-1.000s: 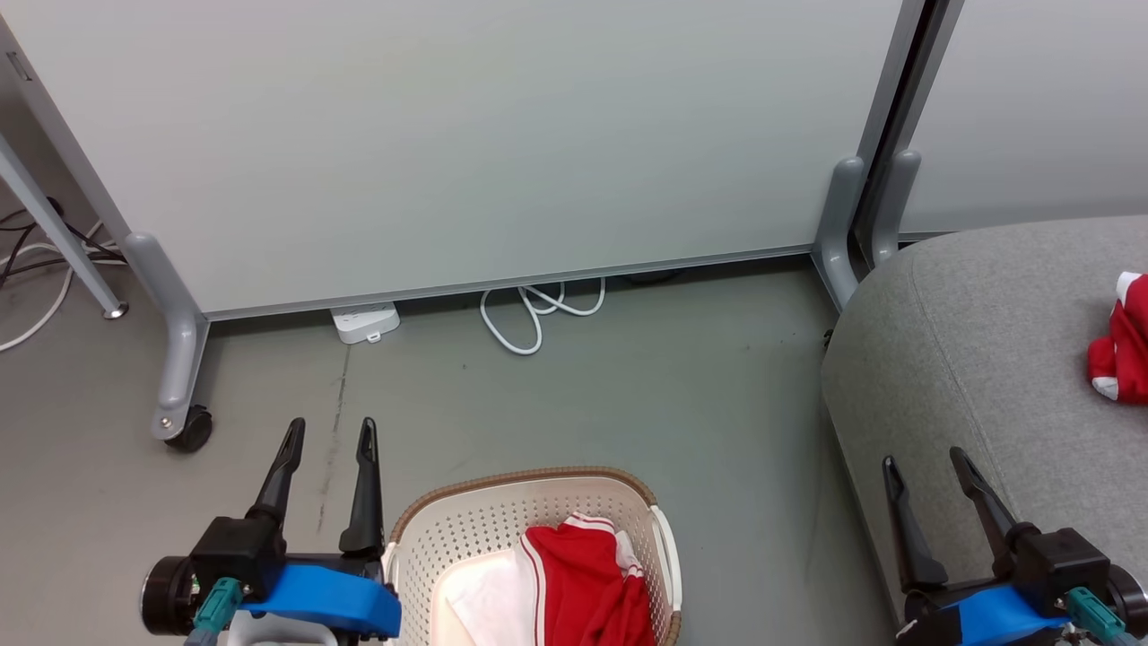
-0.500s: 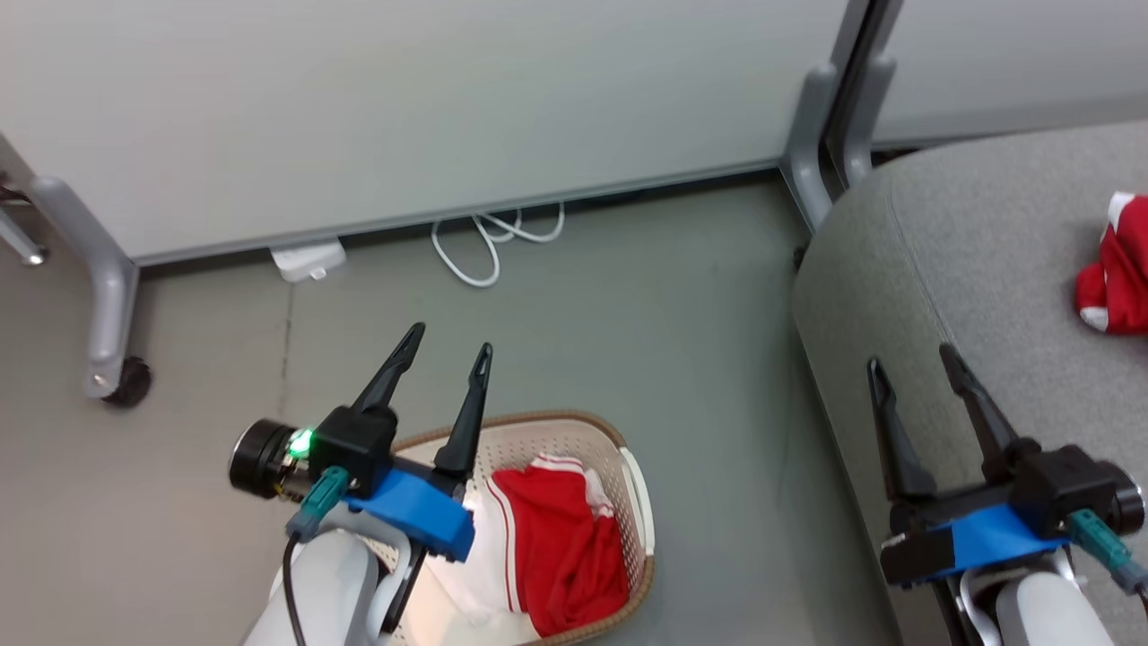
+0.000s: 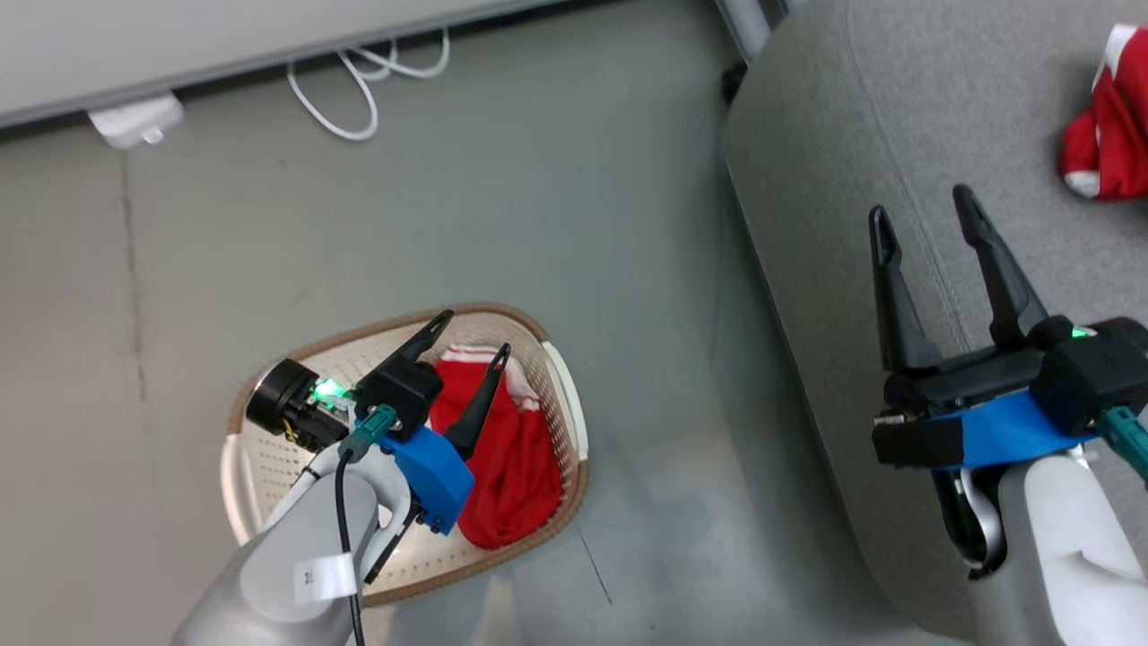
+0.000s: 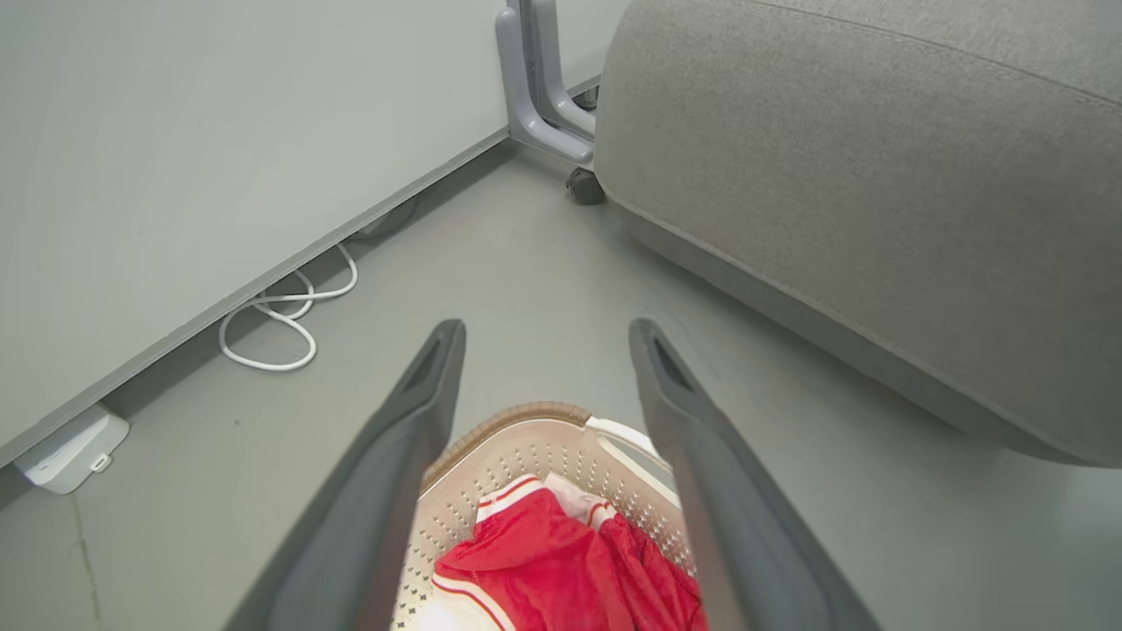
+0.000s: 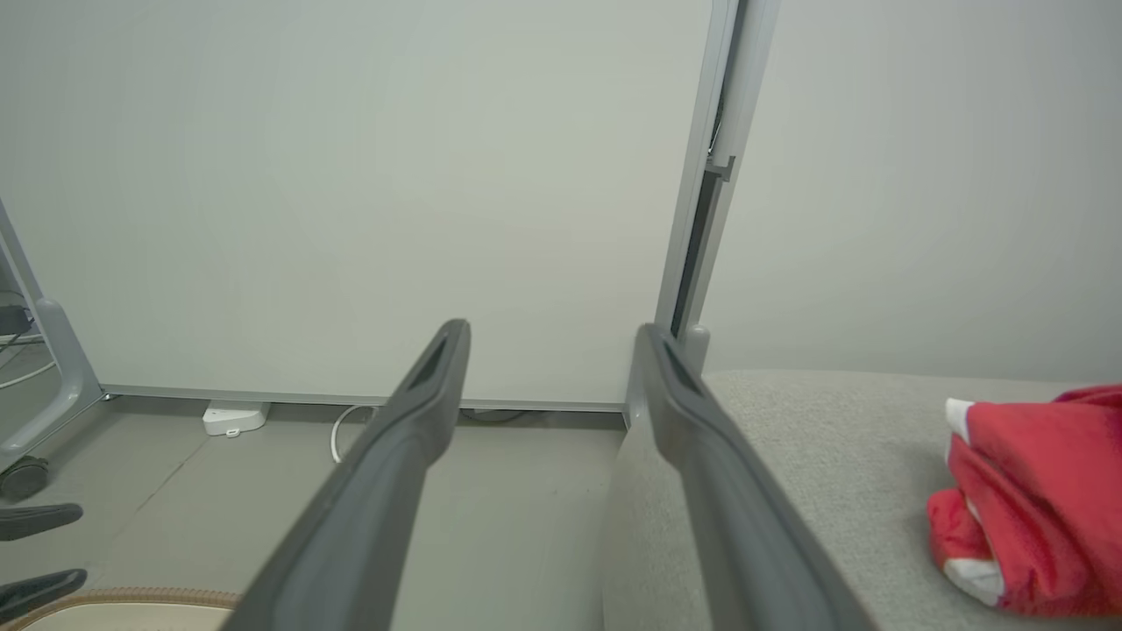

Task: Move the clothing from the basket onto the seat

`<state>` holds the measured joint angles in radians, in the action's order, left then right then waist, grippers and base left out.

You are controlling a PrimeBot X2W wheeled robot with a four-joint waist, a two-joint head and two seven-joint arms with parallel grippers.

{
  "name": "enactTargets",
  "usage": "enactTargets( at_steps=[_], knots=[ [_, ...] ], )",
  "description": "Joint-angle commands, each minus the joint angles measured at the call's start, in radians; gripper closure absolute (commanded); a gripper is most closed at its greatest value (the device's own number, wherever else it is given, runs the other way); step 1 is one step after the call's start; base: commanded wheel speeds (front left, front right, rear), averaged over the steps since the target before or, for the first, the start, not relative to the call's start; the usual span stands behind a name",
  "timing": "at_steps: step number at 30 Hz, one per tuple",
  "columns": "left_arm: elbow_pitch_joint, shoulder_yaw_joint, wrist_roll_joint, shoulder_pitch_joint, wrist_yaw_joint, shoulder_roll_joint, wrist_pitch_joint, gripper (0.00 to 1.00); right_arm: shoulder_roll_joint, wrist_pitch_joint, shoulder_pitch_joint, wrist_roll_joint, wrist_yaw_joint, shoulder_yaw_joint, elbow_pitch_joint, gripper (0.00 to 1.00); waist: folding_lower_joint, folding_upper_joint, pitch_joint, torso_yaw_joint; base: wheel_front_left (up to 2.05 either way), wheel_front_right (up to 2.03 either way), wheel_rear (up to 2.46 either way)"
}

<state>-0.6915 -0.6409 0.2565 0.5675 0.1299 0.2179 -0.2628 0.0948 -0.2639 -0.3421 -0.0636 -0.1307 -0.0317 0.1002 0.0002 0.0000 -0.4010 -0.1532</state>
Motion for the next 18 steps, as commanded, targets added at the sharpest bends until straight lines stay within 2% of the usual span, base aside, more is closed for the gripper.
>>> enactTargets(
  at_steps=[1,10,18],
  knots=[
    [-0.016,-0.017,0.009,0.036,0.001,0.008,-0.003,0.0,-0.005,-0.001,-0.024,0.005,0.0,-0.001,-0.009,0.0,-0.0002,0.0,-0.081,-0.044,0.0,0.0,0.0],
    [-0.201,-0.196,0.09,0.177,0.001,0.036,-0.003,0.0,-0.015,-0.001,-0.118,0.007,0.0,-0.013,-0.042,0.0,-0.0002,0.0,-0.254,-0.082,0.0,0.0,0.0],
    [-0.324,-0.312,0.16,0.276,0.001,0.06,-0.003,0.0,-0.023,-0.001,-0.186,0.014,0.0,-0.014,-0.083,0.0,-0.0002,0.0,-0.388,-0.107,0.0,0.0,0.0]
  ],
)
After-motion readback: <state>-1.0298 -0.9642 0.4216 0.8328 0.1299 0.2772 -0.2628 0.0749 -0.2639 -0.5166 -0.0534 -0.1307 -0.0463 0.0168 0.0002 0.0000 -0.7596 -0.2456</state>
